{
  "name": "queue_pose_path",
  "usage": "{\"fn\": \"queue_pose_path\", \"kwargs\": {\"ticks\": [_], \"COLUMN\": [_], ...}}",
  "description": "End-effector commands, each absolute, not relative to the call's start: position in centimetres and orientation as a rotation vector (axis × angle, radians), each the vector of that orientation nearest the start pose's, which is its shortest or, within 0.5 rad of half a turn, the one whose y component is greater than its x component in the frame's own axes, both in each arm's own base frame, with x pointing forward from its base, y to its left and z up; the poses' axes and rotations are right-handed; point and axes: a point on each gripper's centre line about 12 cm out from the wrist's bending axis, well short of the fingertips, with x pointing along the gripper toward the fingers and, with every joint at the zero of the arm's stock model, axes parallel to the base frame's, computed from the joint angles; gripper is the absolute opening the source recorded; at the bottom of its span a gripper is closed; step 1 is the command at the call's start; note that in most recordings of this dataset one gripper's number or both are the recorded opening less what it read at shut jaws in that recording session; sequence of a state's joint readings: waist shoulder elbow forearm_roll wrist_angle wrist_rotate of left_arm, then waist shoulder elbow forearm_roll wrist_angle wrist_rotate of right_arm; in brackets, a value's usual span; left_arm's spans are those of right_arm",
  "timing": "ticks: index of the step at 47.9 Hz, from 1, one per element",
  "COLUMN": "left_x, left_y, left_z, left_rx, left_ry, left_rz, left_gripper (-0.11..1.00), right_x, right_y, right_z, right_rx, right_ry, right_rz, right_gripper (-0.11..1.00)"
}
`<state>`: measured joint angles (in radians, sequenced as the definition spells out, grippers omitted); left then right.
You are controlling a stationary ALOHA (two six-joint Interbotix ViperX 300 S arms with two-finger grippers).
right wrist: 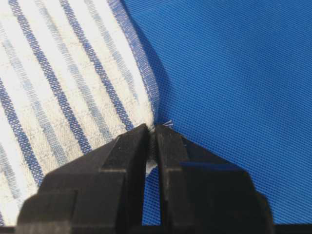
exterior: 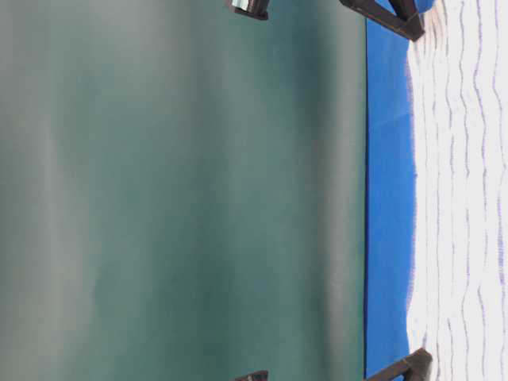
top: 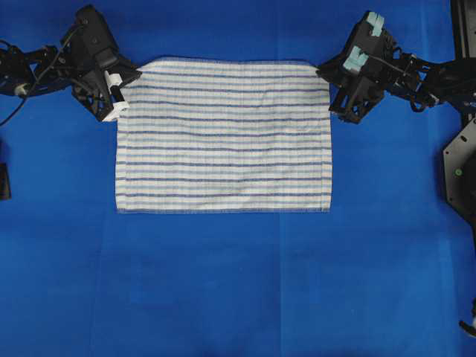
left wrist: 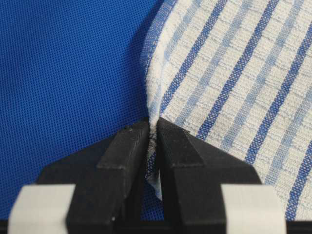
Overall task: Fold the blue towel.
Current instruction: 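Pull both top corners down toward the bottom edge, folding towel in half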
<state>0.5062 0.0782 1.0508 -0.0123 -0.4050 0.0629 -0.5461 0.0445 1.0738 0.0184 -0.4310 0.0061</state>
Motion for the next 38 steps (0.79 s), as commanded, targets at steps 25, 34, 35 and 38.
{"fn": "queue_pose_path", "kwargs": {"ticks": [25,34,35,38], "left_x": [28.1,28.2,28.2,28.1], "left_y": [11.8,9.7,9.5,8.5], "left_z": [11.9,12.9,12.9,13.1], "left_rx": [-0.070,-0.054,-0.052,-0.042], "left_ry": [0.656,0.654,0.653,0.650], "left_rz": [0.365,0.303,0.296,0.266], "left_gripper": [0.03,0.03,0.03,0.03], "right_x": [25.8,26.1,26.0,26.0], "right_y": [-12.6,-9.4,-8.9,-7.8], "right_z": [14.2,15.5,15.6,15.8], "right_rx": [0.159,0.148,0.152,0.157], "right_ry": [0.580,0.564,0.561,0.554], "right_rz": [-0.450,-0.357,-0.344,-0.315], "right_gripper": [-0.01,-0.01,-0.01,-0.01]}}
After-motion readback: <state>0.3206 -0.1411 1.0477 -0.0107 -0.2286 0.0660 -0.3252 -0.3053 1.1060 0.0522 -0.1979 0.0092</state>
